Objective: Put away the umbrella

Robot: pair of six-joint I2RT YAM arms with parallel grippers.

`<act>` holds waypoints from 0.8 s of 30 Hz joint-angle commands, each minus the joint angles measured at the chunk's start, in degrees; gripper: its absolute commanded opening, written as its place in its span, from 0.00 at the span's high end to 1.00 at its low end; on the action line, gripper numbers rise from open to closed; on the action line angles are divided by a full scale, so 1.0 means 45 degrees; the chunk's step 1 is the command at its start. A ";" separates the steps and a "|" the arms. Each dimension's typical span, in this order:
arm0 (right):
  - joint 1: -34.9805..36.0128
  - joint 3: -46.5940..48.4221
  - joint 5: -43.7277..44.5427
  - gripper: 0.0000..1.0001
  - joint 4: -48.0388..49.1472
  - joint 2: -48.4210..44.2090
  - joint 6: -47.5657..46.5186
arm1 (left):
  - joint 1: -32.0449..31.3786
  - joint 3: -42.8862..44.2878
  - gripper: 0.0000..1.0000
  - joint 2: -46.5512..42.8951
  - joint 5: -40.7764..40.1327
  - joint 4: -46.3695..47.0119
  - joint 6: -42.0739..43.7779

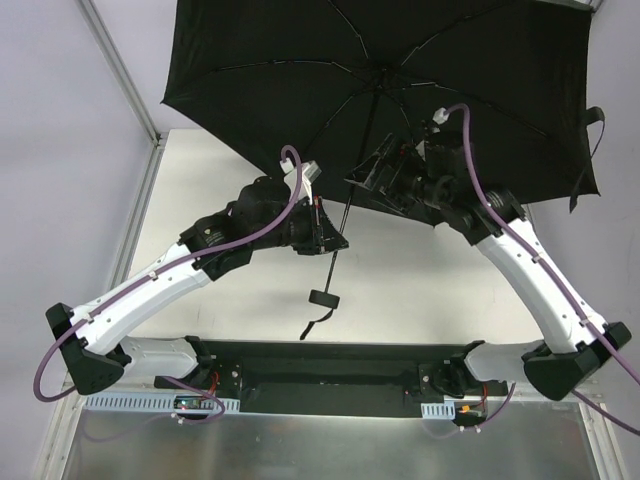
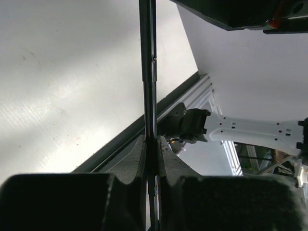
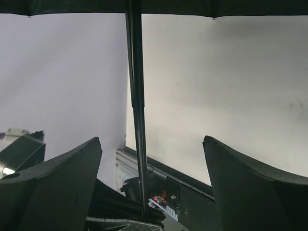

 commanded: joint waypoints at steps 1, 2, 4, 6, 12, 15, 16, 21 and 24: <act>0.0743 0.1726 0.2476 0.11 -0.1795 0.0813 -0.0873 | -0.0219 0.0525 1.00 -0.0366 -0.0917 0.0103 0.1057; 0.0880 0.2115 0.2849 0.12 -0.2049 0.1008 -0.0971 | -0.0239 0.0505 1.00 -0.0366 -0.0917 0.0045 0.1077; 0.1192 0.2741 0.3514 0.16 -0.2557 0.1438 -0.1225 | -0.0258 0.0486 1.00 -0.0385 -0.0936 0.0005 0.1116; 0.1524 0.3231 0.4177 0.22 -0.2831 0.1809 -0.1363 | -0.0278 0.0408 1.00 -0.0444 -0.1015 -0.0034 0.1136; 0.1994 0.4774 0.5704 0.35 -0.3965 0.3039 -0.1500 | -0.0278 0.0134 1.00 -0.0639 -0.1210 -0.0112 0.1136; 0.2092 0.5398 0.5879 0.38 -0.4179 0.3567 -0.1519 | -0.0259 0.0056 1.00 -0.0659 -0.1249 -0.0151 0.1175; 0.2131 0.5536 0.5938 0.39 -0.4180 0.3723 -0.1539 | -0.0259 0.0056 1.00 -0.0678 -0.1249 -0.0190 0.1194; 0.2170 0.5947 0.5589 0.64 -0.3849 0.4174 -0.1636 | -0.0278 0.0075 1.00 -0.0640 -0.1230 -0.0288 0.1117; 0.2092 0.5229 0.4050 0.92 -0.2099 0.3592 -0.2260 | -0.0259 0.0173 1.00 -0.0717 -0.1153 -0.0425 0.0455</act>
